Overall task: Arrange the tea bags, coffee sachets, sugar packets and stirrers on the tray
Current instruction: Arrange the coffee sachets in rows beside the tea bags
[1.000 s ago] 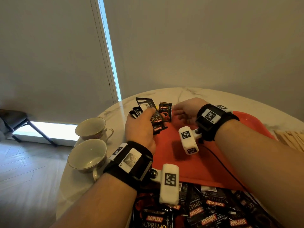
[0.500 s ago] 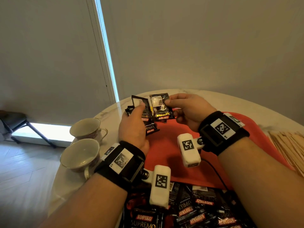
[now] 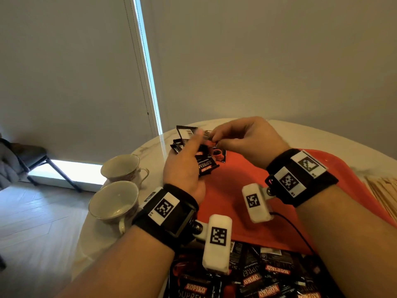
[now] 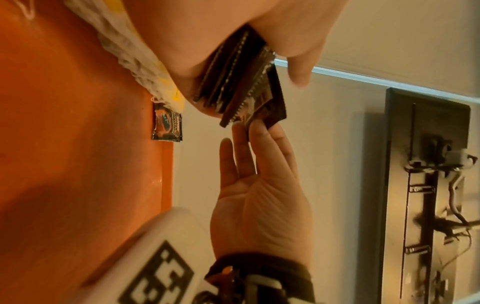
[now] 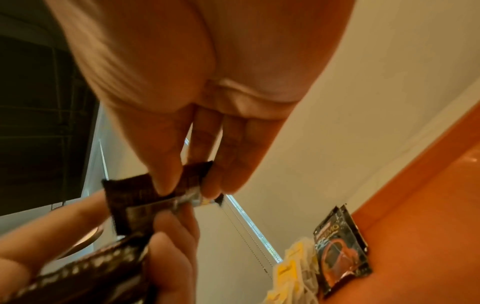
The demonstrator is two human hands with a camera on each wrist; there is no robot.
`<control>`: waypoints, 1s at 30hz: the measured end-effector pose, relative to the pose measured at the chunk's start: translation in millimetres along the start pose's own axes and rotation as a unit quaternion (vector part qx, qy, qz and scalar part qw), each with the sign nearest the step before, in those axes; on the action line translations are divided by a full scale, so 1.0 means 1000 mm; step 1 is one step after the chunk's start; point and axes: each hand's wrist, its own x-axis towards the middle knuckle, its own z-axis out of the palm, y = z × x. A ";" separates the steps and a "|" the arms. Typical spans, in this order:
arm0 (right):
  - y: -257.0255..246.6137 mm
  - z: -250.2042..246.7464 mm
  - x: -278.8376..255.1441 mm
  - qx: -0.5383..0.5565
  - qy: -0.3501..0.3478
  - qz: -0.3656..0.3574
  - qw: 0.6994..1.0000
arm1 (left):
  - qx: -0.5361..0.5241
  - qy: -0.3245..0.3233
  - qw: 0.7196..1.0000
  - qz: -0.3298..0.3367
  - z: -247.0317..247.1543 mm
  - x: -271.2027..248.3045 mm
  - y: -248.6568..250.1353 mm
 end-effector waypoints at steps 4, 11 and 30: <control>0.004 0.001 0.003 0.064 0.027 0.007 0.998 | 0.025 0.006 1.000 0.016 -0.002 0.006 -0.006; 0.003 0.006 0.006 0.248 0.021 0.151 0.957 | 0.035 -0.041 0.998 0.020 -0.004 0.009 -0.013; 0.005 0.005 0.005 0.273 -0.004 0.240 0.931 | 0.053 0.001 0.996 0.067 -0.002 0.007 -0.011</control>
